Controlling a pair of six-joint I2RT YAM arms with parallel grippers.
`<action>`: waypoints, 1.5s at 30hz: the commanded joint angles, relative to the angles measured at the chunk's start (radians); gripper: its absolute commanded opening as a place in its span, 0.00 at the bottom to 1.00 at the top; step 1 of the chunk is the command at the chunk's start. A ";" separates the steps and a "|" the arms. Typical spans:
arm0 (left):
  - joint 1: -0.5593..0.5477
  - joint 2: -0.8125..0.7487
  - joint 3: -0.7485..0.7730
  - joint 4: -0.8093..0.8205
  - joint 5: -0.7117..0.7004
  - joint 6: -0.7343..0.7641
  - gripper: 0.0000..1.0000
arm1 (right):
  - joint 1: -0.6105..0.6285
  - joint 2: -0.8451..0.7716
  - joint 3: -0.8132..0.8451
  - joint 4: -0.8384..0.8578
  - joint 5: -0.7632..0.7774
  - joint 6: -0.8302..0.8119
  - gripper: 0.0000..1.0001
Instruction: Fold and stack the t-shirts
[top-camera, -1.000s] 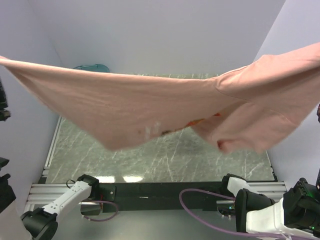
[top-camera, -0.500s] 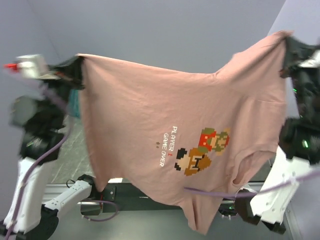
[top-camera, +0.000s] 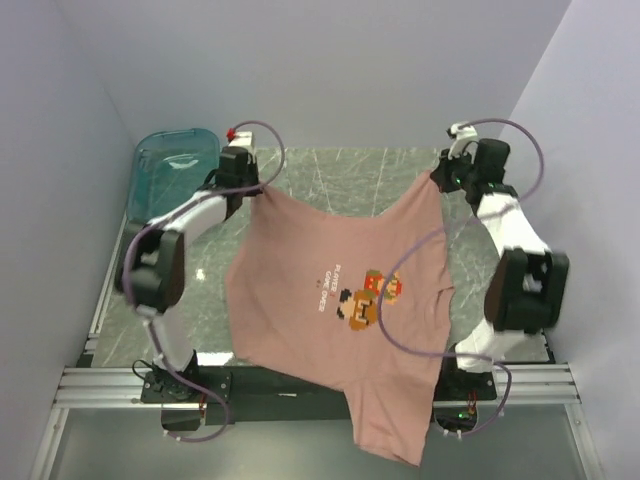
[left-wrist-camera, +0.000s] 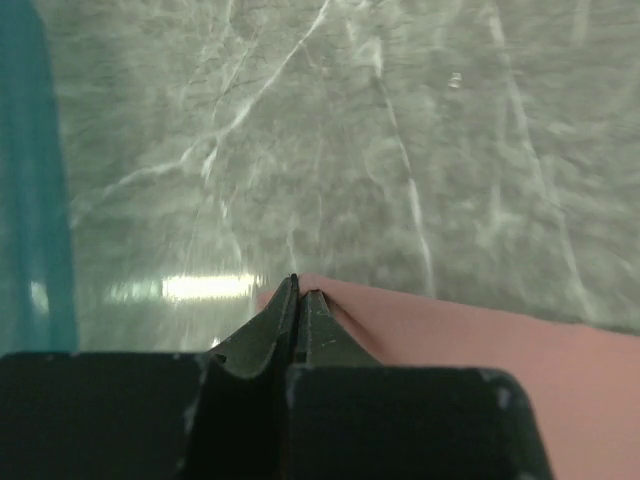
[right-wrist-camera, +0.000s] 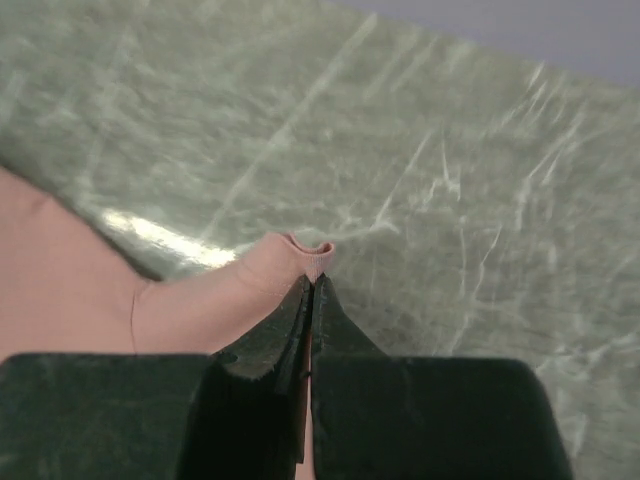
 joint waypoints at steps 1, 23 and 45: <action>0.036 0.157 0.259 -0.006 0.022 -0.021 0.00 | 0.000 0.176 0.203 0.141 0.078 0.025 0.00; 0.067 0.527 0.768 -0.190 -0.032 0.012 0.00 | 0.001 0.453 0.555 0.035 0.155 0.097 0.00; 0.075 -0.306 0.094 0.064 0.045 -0.003 0.00 | -0.011 -0.273 0.349 -0.205 -0.020 0.044 0.00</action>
